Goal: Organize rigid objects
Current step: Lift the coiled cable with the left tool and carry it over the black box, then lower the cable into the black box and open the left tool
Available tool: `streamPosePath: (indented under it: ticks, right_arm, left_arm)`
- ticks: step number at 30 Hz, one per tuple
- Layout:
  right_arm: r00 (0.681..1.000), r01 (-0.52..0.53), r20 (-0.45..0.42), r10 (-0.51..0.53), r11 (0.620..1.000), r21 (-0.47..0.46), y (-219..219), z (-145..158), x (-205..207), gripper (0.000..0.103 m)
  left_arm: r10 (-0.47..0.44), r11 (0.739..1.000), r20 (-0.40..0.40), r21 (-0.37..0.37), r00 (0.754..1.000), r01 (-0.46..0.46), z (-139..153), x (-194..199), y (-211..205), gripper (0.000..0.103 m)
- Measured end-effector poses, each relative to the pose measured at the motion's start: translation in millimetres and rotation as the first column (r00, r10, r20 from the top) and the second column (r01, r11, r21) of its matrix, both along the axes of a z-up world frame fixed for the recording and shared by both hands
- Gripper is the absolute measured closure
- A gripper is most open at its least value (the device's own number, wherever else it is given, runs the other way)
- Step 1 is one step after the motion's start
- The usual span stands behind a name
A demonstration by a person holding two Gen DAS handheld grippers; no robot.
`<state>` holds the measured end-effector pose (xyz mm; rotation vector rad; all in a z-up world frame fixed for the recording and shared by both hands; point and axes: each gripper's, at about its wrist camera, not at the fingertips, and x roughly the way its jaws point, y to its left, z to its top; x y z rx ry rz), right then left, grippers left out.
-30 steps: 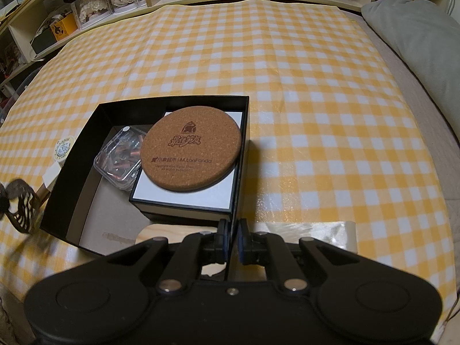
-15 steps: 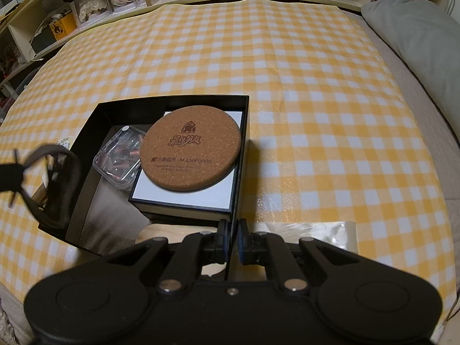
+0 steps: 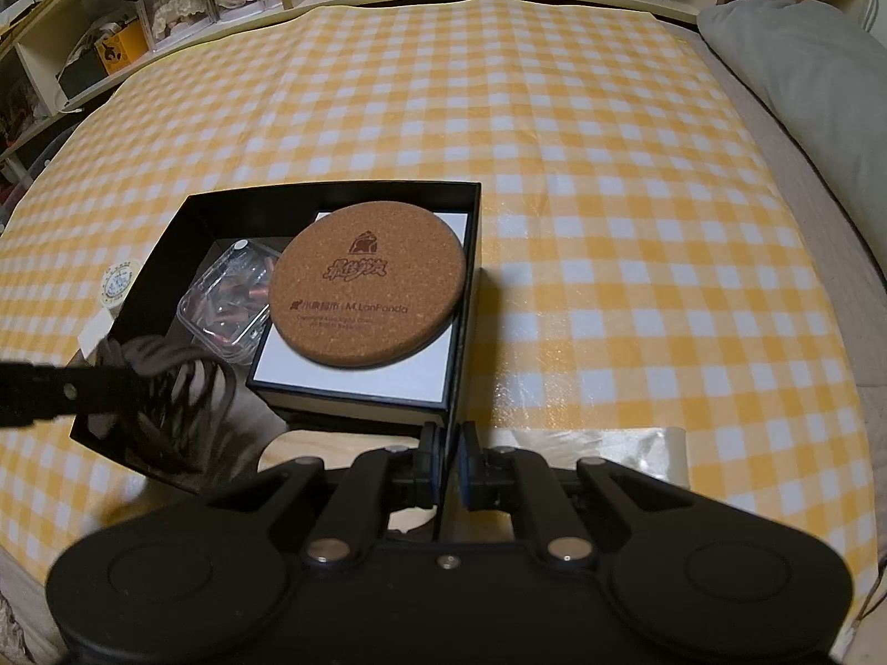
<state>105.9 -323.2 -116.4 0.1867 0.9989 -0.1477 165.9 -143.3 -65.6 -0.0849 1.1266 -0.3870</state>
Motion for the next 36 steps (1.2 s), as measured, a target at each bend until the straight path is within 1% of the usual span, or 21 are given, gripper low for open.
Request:
streamPosePath:
  ticks: [7,10,15,18,20,22,28,32,34,35,36]
  right_arm:
    - [1.000,-0.001,-0.003,0.001,1.000,-0.003,-1,-1,1,0.096]
    - [1.000,-0.002,-0.004,0.002,1.000,-0.003,0,-1,1,0.096]
    - [1.000,-0.002,-0.005,0.002,1.000,-0.006,0,-1,2,0.096]
    - [1.000,-0.001,-0.004,0.001,1.000,-0.006,0,-1,2,0.096]
    - [1.000,-0.001,-0.005,0.001,1.000,-0.006,0,-1,2,0.096]
    - [1.000,-0.001,-0.005,0.001,1.000,-0.007,0,-1,2,0.096]
    - [1.000,0.000,-0.005,0.000,1.000,-0.007,0,-1,2,0.096]
    - [1.000,0.000,-0.005,0.000,1.000,-0.007,1,-1,2,0.096]
    - [1.000,0.000,-0.005,0.000,1.000,-0.008,0,-1,2,0.096]
    - [1.000,0.000,-0.005,0.000,1.000,-0.006,1,-1,2,0.096]
    - [1.000,0.000,-0.005,0.000,1.000,-0.007,1,-1,1,0.096]
  left_arm:
    - [0.032,0.999,-0.002,0.036,0.999,-0.032,-12,7,-10,0.060]
    - [0.029,0.998,0.019,0.046,0.999,-0.030,-13,8,-13,0.060]
    - [0.048,0.999,0.031,0.023,0.998,-0.049,-14,11,-9,0.060]
    - [0.068,0.997,0.068,0.025,0.995,-0.070,-11,13,-8,0.060]
    - [0.060,0.997,0.088,0.035,0.994,-0.063,-9,11,-10,0.061]
    - [0.053,0.997,0.090,0.044,0.995,-0.057,-9,8,-12,0.063]
    - [0.016,0.996,0.140,0.081,0.990,-0.028,-13,-1,-20,0.062]
    - [-0.001,0.997,0.122,0.075,0.992,-0.008,-12,-2,-19,0.063]
    - [-0.001,0.998,0.074,0.068,0.997,-0.005,-14,-1,-16,0.061]
    - [0.004,0.998,0.062,0.064,0.998,-0.008,-15,-1,-15,0.058]
    - [0.005,0.998,0.056,0.063,0.998,-0.008,-16,-2,-13,0.053]
